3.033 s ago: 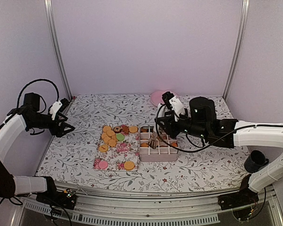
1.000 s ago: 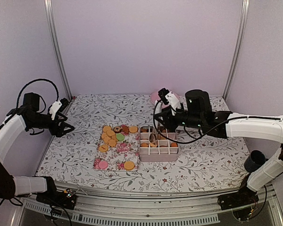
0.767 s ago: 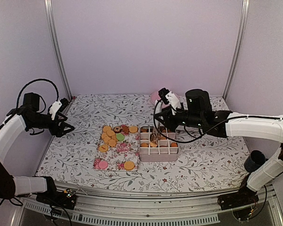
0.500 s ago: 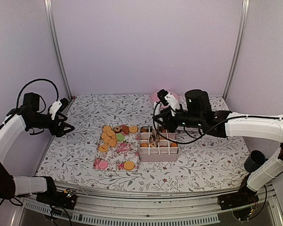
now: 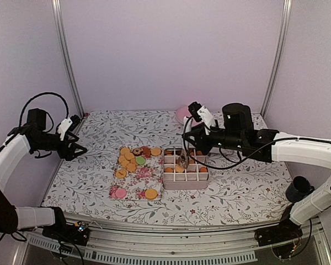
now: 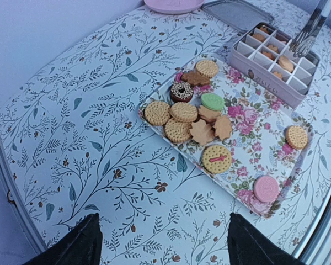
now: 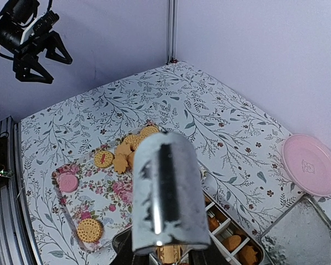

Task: Pack the cookies
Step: Adjust the fake cookies in the empty pocket of the box.

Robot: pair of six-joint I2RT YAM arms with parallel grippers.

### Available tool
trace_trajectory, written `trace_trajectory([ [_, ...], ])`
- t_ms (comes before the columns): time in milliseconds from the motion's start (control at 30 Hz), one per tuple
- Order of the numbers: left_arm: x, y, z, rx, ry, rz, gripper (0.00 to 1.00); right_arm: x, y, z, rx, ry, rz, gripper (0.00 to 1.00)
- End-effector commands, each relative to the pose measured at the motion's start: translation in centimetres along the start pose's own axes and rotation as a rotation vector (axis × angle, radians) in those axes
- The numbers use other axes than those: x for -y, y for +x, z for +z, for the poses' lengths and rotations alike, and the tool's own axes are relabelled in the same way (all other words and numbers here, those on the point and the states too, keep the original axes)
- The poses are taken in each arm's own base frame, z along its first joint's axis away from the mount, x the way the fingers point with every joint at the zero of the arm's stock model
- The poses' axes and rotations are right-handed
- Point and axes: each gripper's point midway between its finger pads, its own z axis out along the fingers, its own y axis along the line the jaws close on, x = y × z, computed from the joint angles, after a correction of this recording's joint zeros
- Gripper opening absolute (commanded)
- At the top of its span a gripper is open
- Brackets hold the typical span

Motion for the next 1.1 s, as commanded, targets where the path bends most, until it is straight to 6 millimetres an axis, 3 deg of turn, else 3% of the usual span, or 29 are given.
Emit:
trace_trajectory([
  [0,-0.2,-0.8,-0.6,0.021,-0.008,0.004,0.79,-0.4,-0.3,-0.8,0.018,0.016,-0.010,0.02],
  [200,-0.2,-0.7,-0.6,0.018,-0.012,0.004,0.79,-0.3,-0.6,0.3,0.022,0.026,-0.012,0.13],
  [267,-0.2,-0.6,-0.6,0.016,-0.014,0.004,0.79,0.2,-1.0,0.7,0.029,0.045,-0.027,0.25],
  [367,-0.2,-0.6,-0.7,0.016,-0.017,0.007,0.79,0.5,-1.4,1.3,0.033,0.048,-0.039,0.30],
  [733,-0.2,-0.4,-0.6,0.010,-0.018,0.010,0.79,0.6,-1.1,2.9,0.025,0.016,-0.031,0.31],
  [1067,-0.2,-0.5,-0.7,0.012,-0.019,0.011,0.79,-0.3,0.8,3.2,-0.021,-0.037,-0.021,0.28],
])
